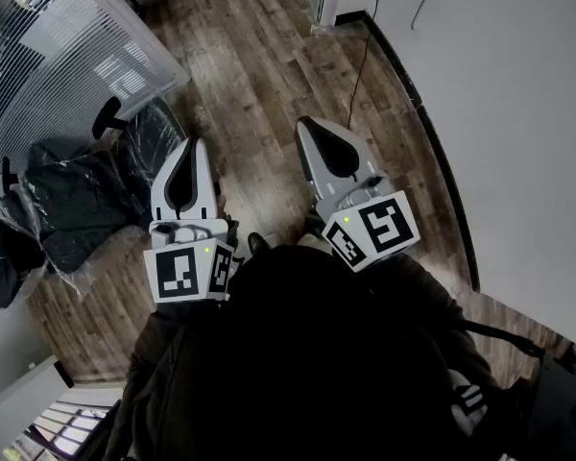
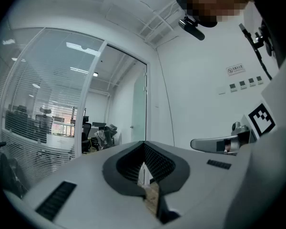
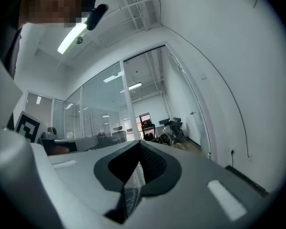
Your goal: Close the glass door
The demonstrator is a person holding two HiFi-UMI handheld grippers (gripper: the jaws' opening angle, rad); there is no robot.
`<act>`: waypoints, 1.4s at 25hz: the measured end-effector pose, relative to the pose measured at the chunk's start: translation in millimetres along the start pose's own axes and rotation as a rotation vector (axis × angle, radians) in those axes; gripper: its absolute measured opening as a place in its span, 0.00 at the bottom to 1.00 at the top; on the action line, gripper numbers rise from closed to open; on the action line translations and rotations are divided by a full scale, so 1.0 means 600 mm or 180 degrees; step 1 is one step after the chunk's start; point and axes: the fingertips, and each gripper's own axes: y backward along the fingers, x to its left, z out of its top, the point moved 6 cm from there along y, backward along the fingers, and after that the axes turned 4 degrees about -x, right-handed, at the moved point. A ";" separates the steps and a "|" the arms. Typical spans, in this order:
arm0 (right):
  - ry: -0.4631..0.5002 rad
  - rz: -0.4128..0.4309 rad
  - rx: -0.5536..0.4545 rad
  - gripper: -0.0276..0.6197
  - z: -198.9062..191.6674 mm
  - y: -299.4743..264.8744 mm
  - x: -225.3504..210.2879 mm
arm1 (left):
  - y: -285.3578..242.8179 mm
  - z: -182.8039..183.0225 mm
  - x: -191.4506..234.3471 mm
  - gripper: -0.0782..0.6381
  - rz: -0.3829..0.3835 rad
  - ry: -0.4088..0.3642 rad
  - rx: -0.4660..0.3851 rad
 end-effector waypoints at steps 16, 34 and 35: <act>-0.0282 0.0252 -0.0033 0.05 0.001 -0.020 -0.124 | -0.090 -0.032 -0.068 0.10 0.0191 -0.0064 0.0129; -0.0252 0.0150 0.0190 0.05 -0.015 -0.519 -0.316 | -0.561 -0.074 0.198 0.10 0.0034 0.0146 0.0207; -0.0221 0.0164 0.0191 0.05 -0.006 -0.547 -0.318 | -0.585 -0.067 0.214 0.10 0.0007 0.0146 0.0182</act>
